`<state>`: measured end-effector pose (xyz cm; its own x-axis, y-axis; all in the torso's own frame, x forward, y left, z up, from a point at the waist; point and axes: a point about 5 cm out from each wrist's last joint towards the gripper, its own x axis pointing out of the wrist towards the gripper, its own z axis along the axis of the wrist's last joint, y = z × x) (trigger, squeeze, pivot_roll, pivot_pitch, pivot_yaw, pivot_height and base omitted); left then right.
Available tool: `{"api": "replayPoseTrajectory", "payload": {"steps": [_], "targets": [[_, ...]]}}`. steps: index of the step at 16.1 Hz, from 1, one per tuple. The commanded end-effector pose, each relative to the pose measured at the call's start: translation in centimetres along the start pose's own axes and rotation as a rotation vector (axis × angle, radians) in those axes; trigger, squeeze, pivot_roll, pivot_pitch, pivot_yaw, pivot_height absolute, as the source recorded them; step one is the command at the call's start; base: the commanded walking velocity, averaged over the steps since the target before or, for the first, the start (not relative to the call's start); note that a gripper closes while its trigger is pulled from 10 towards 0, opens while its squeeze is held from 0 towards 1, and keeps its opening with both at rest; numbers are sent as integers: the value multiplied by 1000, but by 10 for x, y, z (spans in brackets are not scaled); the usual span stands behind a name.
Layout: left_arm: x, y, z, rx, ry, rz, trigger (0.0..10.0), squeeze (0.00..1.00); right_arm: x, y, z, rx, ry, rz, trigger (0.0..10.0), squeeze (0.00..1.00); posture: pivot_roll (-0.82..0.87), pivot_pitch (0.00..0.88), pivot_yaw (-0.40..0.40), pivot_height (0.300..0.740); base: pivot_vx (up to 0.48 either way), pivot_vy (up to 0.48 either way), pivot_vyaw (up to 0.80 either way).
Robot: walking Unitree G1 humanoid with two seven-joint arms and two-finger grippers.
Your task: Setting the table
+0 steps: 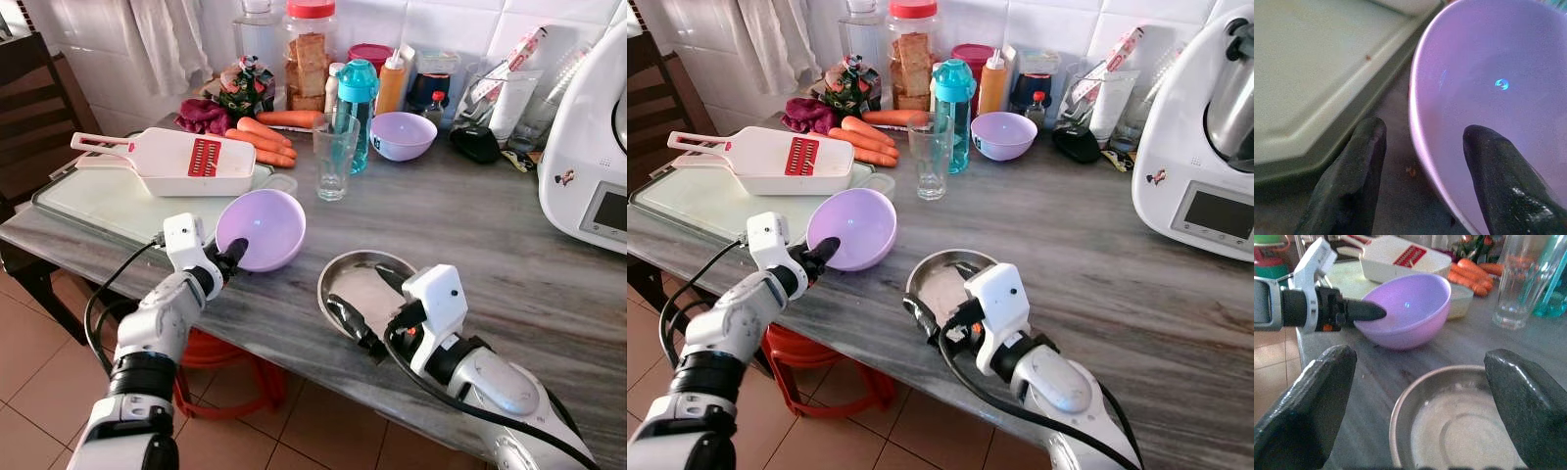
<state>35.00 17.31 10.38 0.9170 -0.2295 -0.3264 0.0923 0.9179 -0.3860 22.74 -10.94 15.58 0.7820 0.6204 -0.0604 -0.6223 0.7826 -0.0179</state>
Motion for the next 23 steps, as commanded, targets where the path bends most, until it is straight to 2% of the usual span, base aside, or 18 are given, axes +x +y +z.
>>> {"api": "replayPoseTrajectory", "payload": {"steps": [1,9,11,14,21,22,23], "targets": [[1,-4,5,33,35,-40,0,0,3,0,-1,-11,11,9,10000,0,29,2,33,740,0,0,0],[-2,-10,11,11,93,-122,0,0,7,-1,-3,-6,12,4,10000,0,36,0,35,740,0,0,0],[-5,-18,20,49,103,-181,0,0,8,0,-4,-8,12,5,10000,0,36,0,35,740,0,0,0],[-7,-25,25,91,127,-211,0,0,9,0,-4,-4,14,6,10000,0,36,0,35,740,0,0,0],[-9,-40,16,152,205,-294,0,0,11,1,-5,-6,19,11,10000,0,39,0,36,740,0,0,0],[-9,-43,15,180,213,-305,2471,0,11,1,-5,-5,20,12,10000,0,39,0,36,740,0,0,0],[-8,-48,15,184,218,-320,2627,0,12,1,-6,-4,21,13,10000,0,38,0,38,740,0,0,0]]}}
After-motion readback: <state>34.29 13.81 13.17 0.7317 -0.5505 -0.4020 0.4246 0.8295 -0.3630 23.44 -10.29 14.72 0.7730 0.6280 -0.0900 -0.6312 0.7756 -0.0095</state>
